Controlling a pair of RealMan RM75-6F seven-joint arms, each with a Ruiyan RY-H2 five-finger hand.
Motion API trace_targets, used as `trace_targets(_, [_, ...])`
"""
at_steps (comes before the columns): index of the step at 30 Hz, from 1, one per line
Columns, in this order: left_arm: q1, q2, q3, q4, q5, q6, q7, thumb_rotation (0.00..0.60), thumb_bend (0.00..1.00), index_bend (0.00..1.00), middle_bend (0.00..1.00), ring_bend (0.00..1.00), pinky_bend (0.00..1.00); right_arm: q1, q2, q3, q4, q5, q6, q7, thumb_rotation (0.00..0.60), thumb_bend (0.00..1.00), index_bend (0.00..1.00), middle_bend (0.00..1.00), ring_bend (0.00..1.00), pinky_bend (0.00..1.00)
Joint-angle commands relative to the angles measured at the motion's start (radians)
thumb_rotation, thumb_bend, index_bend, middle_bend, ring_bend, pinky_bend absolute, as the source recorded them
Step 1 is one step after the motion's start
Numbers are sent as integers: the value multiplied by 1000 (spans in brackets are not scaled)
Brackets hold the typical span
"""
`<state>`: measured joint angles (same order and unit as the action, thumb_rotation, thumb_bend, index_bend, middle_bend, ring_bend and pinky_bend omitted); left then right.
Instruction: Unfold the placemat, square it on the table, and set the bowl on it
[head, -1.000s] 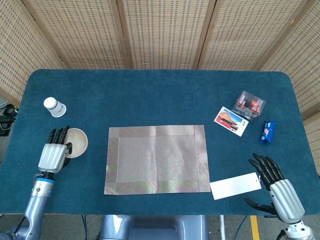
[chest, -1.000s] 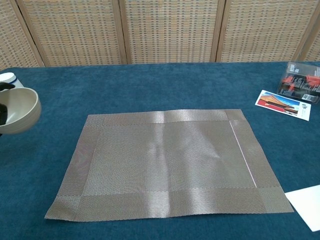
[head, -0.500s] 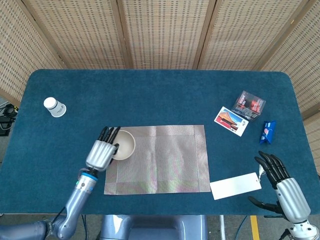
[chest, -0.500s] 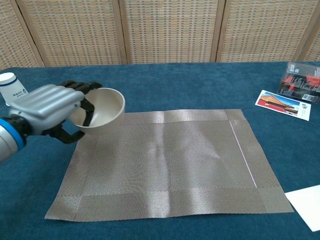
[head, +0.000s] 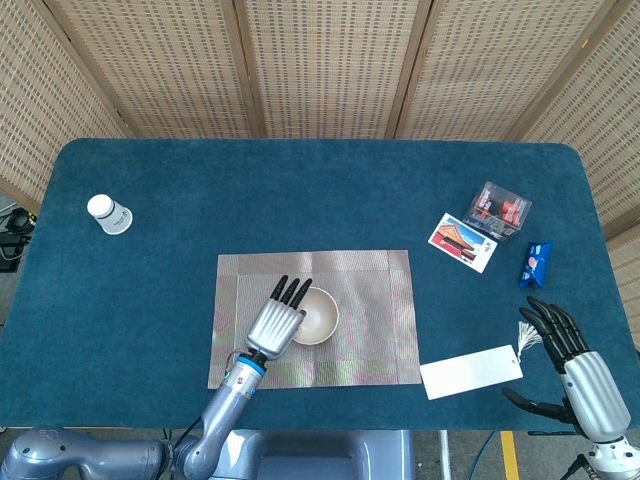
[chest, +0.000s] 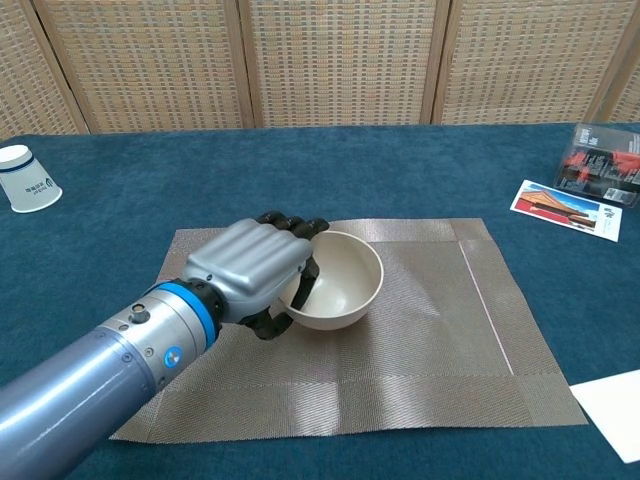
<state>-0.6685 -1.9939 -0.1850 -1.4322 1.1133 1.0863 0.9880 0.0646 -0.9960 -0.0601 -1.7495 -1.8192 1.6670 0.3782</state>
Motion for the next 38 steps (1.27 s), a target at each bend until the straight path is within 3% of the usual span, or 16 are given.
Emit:
trace_targets(1, [-8, -9, -3, 6, -21, 1, 16, 600, 360, 416, 0, 0, 0, 0, 1, 1, 0, 1, 1, 2, 600, 84, 48, 0, 0, 0])
trace_targets(5, [-11, -1, -3, -11, -48, 7, 26, 600, 267, 116, 0, 0, 0, 0, 2, 3, -1, 3, 1, 4, 600, 83, 48, 0, 0, 0])
trace_targets(8, [-8, 23, 6, -33, -38, 21, 17, 600, 226, 12, 0, 0, 0, -1, 2, 3, -1, 4, 1, 2, 600, 84, 48, 0, 0, 0])
trace_targets(14, [38, 127, 40, -168, -1, 94, -22, 600, 220, 13, 0, 0, 0, -1, -3, 1, -3, -1, -7, -19, 600, 84, 48, 0, 0, 0])
trace_targets(17, [101, 238, 94, -263, 81, 190, -63, 600, 220, 37, 0, 0, 0, 1, -14, -1, -1, 3, -26, -53, 600, 84, 48, 0, 0, 0])
trace_targets(25, [279, 513, 199, -377, 238, 415, -279, 600, 220, 35, 0, 0, 0, 8, -35, 11, -9, 67, -92, -149, 600, 82, 48, 0, 0, 0])
trace_targets(30, [379, 665, 271, -382, 298, 505, -381, 600, 213, 24, 0, 0, 0, 11, -59, 35, 1, 115, -108, -208, 600, 83, 48, 0, 0, 0])
trace_targets(38, [490, 744, 297, -350, 327, 601, -472, 600, 207, 5, 0, 0, 0, 10, -98, 83, 28, 206, -125, -374, 600, 83, 48, 0, 0, 0])
